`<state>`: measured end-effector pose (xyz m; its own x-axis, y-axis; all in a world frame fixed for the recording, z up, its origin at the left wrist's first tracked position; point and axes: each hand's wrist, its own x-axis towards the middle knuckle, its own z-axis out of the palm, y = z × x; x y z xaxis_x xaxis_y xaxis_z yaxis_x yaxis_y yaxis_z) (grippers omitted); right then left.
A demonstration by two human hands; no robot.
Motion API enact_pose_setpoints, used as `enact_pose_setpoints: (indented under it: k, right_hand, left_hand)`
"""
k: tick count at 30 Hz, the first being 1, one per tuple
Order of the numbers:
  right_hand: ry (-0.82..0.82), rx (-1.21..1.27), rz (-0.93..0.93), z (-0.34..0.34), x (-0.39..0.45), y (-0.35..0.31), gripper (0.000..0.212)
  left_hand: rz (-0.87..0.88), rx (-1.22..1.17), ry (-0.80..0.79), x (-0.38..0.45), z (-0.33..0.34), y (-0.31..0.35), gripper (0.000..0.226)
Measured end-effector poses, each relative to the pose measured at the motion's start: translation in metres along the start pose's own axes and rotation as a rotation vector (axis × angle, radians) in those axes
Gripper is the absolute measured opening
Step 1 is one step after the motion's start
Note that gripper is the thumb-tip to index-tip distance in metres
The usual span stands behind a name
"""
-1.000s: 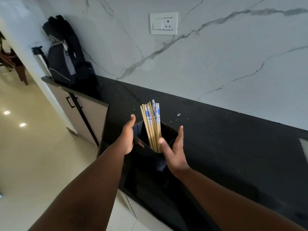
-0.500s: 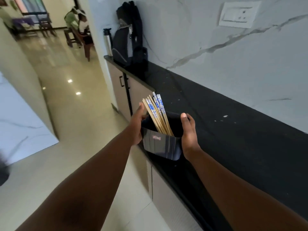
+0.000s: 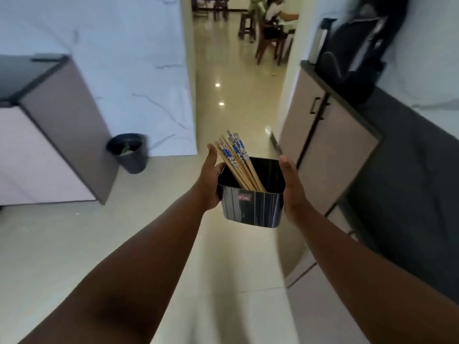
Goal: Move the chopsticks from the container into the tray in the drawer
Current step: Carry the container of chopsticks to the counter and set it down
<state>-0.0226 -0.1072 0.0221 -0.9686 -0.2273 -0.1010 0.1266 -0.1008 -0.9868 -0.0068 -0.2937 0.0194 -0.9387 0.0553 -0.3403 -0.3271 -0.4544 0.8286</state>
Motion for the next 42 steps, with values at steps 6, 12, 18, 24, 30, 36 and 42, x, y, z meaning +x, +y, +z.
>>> enact_pose_setpoints:
  k: [6,12,18,24,30,36,42]
  right_hand:
    - [-0.250,-0.061,0.171,0.155,-0.010,0.049,0.064]
    - [-0.466,-0.132,0.269,0.321,-0.037,0.109,0.057]
    - [-0.660,-0.238,0.315,0.476,-0.093,0.157,0.039]
    - [-0.970,-0.222,0.393,0.615,-0.149,0.187,0.046]
    - [-1.134,-0.287,0.444,0.743,-0.194,0.216,0.047]
    - [-1.337,-0.373,0.446,0.867,-0.231,0.221,0.047]
    - [-1.509,-0.317,0.382,0.986,-0.272,0.212,0.045]
  left_hand:
    - [0.085,-0.117,0.199,-0.094,-0.152,0.004,0.093]
    - [0.233,-0.226,0.460,-0.206,-0.292,-0.002,0.087]
    - [0.340,-0.178,0.804,-0.325,-0.403,-0.003,0.080]
    - [0.440,-0.207,1.111,-0.437,-0.481,0.006,0.082]
    - [0.510,-0.256,1.311,-0.521,-0.549,0.014,0.089]
    - [0.590,-0.361,1.465,-0.587,-0.615,0.039,0.094]
    - [0.715,-0.446,1.592,-0.651,-0.671,0.074,0.093]
